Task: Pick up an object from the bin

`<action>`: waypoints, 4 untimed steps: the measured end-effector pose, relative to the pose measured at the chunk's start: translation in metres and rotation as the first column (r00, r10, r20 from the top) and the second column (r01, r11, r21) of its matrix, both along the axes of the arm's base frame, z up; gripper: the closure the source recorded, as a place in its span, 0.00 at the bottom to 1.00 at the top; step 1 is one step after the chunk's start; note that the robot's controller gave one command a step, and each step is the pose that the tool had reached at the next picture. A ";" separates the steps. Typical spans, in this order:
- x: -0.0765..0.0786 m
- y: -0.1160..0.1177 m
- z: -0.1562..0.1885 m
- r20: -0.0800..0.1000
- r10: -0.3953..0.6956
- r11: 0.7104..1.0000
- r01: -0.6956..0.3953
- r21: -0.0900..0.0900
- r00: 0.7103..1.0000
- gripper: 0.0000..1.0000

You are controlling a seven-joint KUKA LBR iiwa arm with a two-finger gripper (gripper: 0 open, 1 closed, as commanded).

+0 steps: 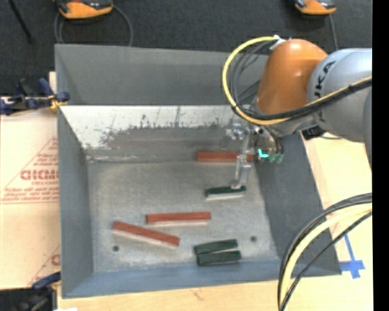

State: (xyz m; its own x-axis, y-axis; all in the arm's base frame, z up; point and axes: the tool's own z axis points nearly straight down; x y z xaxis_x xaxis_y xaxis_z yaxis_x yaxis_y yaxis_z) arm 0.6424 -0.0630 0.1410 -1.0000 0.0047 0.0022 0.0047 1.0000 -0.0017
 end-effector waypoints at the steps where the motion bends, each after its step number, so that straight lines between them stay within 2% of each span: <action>1: 0.004 0.017 -0.068 0.005 -0.047 0.999 0.047 0.004 0.999 0.00; 2: 0.010 -0.008 -0.069 -0.002 -0.018 1.000 0.018 0.005 1.000 0.00; 3: 0.014 -0.009 -0.065 0.011 -0.018 1.000 0.018 0.002 1.000 1.00; 4: 0.010 -0.009 -0.069 -0.003 -0.017 1.000 0.017 0.001 1.000 0.00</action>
Offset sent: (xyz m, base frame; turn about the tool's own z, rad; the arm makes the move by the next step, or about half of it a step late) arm 0.0034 0.0168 -0.0660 0.0481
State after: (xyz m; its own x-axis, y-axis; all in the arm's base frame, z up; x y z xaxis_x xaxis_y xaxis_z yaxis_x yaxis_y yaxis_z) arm 0.6521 -0.0725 0.0720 -0.9998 0.0214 0.0050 0.0214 0.9998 -0.0007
